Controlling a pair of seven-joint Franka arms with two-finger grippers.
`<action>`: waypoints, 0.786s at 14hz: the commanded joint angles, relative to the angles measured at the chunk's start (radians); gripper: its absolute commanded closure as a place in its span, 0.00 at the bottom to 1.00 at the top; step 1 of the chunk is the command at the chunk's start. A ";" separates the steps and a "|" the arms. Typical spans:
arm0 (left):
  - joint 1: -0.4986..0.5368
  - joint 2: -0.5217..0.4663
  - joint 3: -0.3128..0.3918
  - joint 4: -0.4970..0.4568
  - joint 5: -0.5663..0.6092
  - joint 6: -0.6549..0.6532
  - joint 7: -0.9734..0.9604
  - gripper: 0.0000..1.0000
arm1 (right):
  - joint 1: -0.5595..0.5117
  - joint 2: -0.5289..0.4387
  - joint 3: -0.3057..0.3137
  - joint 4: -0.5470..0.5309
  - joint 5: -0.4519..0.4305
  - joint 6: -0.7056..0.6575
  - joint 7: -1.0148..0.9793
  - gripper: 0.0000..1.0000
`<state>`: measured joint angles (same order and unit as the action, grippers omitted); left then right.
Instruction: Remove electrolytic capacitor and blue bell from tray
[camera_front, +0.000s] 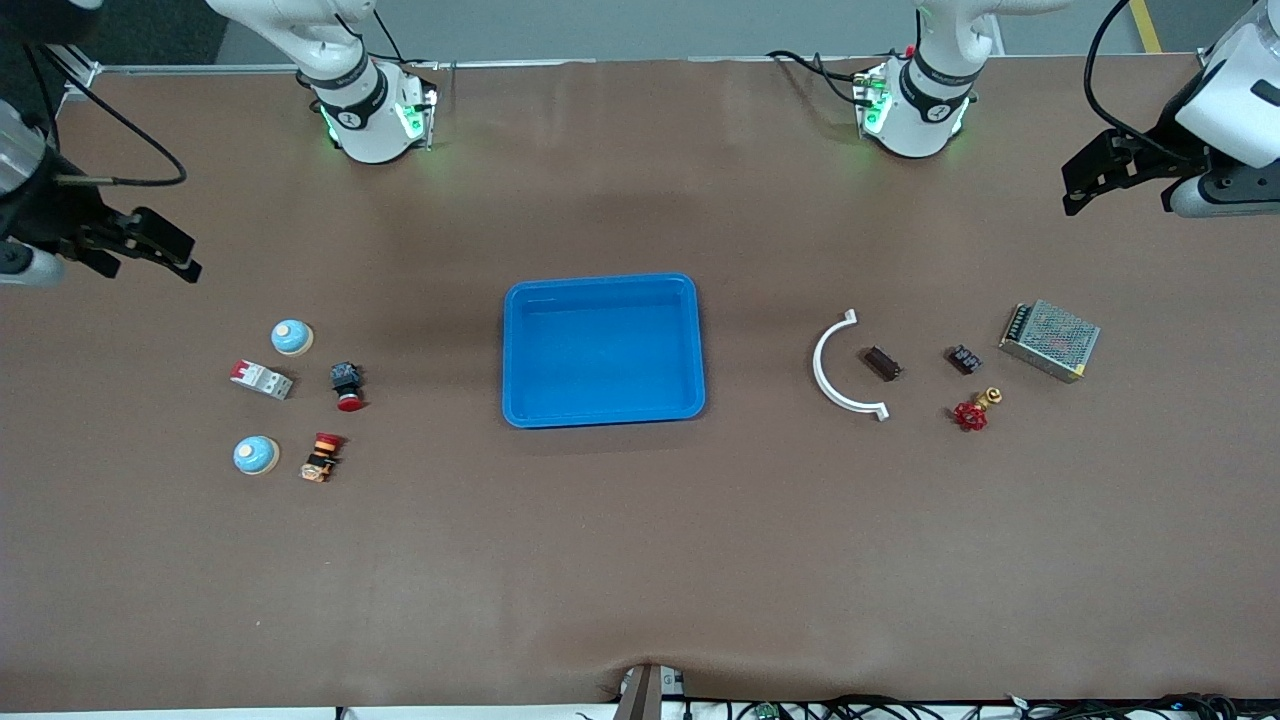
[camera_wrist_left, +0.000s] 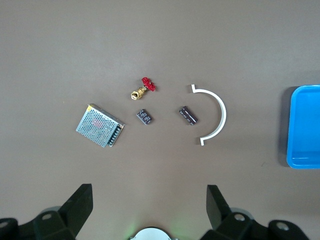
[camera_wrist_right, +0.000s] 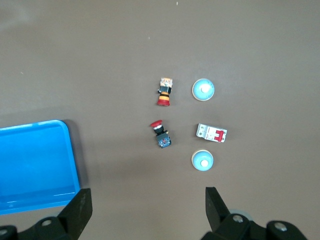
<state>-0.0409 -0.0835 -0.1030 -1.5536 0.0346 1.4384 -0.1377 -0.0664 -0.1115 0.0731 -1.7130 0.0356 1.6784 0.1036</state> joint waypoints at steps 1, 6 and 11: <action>0.009 -0.002 -0.001 0.012 -0.021 -0.015 0.024 0.00 | -0.007 0.053 0.025 0.145 -0.014 -0.077 0.024 0.00; 0.010 -0.009 -0.001 0.012 -0.022 -0.018 0.026 0.00 | -0.003 0.191 0.033 0.351 -0.008 -0.207 0.111 0.00; 0.010 -0.009 0.002 0.012 -0.022 -0.018 0.026 0.00 | -0.007 0.193 0.036 0.345 -0.008 -0.198 0.103 0.00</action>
<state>-0.0402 -0.0835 -0.1020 -1.5517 0.0346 1.4384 -0.1377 -0.0663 0.0728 0.0994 -1.3999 0.0354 1.5014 0.1906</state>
